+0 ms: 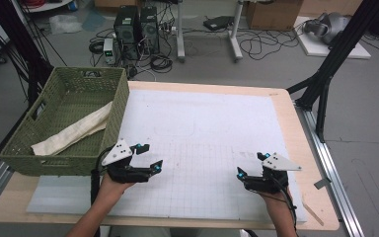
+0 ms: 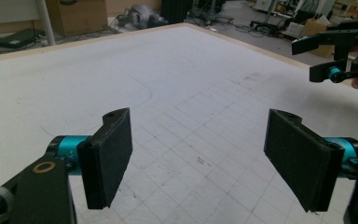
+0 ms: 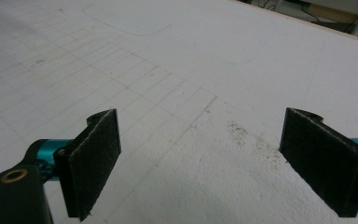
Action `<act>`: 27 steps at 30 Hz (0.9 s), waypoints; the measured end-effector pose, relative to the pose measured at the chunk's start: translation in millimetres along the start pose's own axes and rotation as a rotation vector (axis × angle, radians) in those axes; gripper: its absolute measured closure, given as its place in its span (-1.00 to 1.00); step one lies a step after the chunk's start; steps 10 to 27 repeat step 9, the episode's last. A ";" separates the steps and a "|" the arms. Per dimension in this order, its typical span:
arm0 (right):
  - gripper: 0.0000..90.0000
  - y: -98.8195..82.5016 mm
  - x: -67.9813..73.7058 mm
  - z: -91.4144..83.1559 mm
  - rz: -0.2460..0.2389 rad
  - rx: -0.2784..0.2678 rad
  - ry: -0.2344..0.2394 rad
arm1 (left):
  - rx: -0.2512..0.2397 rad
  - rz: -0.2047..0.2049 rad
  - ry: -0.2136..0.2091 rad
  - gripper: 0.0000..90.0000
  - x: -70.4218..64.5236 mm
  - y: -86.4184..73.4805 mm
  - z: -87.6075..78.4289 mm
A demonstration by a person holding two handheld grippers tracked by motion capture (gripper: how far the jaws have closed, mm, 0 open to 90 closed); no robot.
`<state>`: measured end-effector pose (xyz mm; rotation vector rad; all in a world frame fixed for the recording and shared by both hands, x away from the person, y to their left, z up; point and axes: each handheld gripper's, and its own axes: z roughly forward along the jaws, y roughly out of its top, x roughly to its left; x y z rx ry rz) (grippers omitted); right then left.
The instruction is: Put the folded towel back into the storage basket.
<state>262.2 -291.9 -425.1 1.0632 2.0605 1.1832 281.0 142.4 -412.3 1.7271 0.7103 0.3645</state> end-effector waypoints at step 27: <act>-0.74 -0.1 -0.8 -2.1 0.005 -0.003 -0.004 | 0.004 0.008 0.015 -0.47 -0.4 -1.1 -1.2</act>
